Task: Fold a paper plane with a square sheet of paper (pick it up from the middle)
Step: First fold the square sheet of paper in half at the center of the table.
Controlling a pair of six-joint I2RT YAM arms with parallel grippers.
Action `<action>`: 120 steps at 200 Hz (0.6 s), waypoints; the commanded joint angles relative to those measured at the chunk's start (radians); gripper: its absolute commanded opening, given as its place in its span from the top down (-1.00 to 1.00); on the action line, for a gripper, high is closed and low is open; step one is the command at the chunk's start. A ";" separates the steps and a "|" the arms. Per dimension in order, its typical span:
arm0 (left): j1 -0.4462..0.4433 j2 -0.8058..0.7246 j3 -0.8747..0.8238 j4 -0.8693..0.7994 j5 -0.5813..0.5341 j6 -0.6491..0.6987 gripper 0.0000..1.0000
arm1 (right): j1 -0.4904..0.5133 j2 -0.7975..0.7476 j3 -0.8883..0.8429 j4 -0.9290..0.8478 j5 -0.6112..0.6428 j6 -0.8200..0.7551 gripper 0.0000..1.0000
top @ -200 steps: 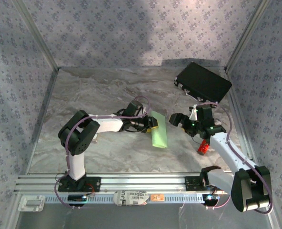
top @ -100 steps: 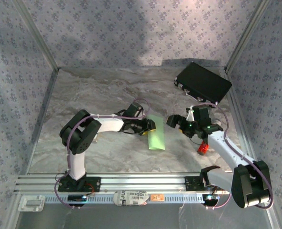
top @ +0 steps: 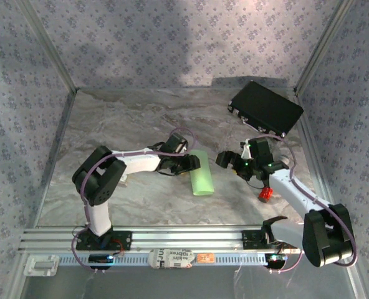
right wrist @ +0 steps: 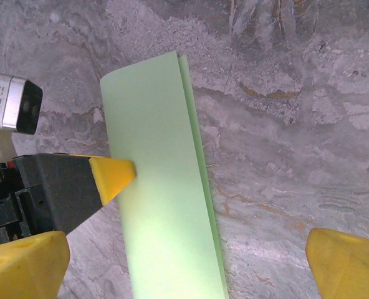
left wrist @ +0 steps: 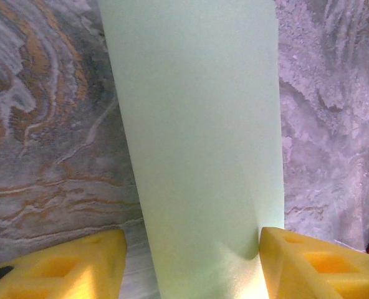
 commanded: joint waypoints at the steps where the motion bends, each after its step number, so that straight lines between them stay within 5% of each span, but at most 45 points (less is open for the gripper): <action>1: -0.005 -0.016 0.014 -0.064 -0.044 0.029 -0.13 | 0.009 0.015 0.026 0.006 0.015 0.006 -0.98; 120: -0.019 0.091 0.143 -0.267 -0.086 0.129 -0.09 | 0.020 0.031 0.026 -0.002 0.045 0.001 -0.98</action>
